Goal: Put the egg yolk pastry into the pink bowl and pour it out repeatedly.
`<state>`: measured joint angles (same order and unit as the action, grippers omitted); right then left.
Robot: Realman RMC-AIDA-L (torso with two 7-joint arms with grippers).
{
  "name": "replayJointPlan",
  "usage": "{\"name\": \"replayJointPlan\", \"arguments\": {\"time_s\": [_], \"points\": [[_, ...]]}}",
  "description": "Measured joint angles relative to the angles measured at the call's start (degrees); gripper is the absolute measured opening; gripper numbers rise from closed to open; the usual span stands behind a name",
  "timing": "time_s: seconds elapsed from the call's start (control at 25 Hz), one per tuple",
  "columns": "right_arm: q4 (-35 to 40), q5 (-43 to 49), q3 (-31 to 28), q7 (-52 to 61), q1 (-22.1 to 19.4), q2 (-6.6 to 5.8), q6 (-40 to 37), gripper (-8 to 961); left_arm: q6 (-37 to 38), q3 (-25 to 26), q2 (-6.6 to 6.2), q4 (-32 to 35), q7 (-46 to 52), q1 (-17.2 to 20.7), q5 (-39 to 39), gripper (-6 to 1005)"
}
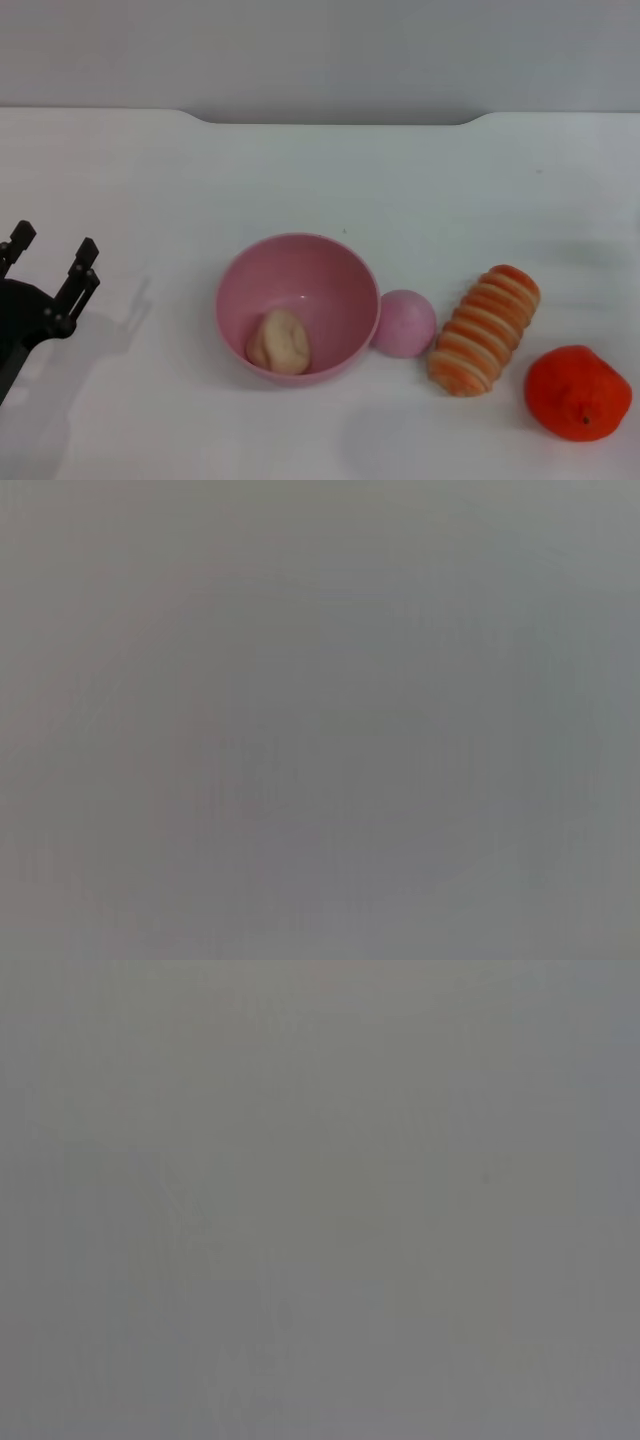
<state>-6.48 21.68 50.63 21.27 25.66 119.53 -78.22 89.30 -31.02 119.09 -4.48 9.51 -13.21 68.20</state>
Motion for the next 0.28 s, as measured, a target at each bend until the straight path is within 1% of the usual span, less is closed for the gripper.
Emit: {"name": "replayJointPlan", "arguments": {"time_s": [0.28], "points": [[0.07,-0.06,0.0,0.0,0.0,0.0,0.0,541,0.0,0.0,0.0,-0.07,0.03,-0.32,0.0,645]]}}
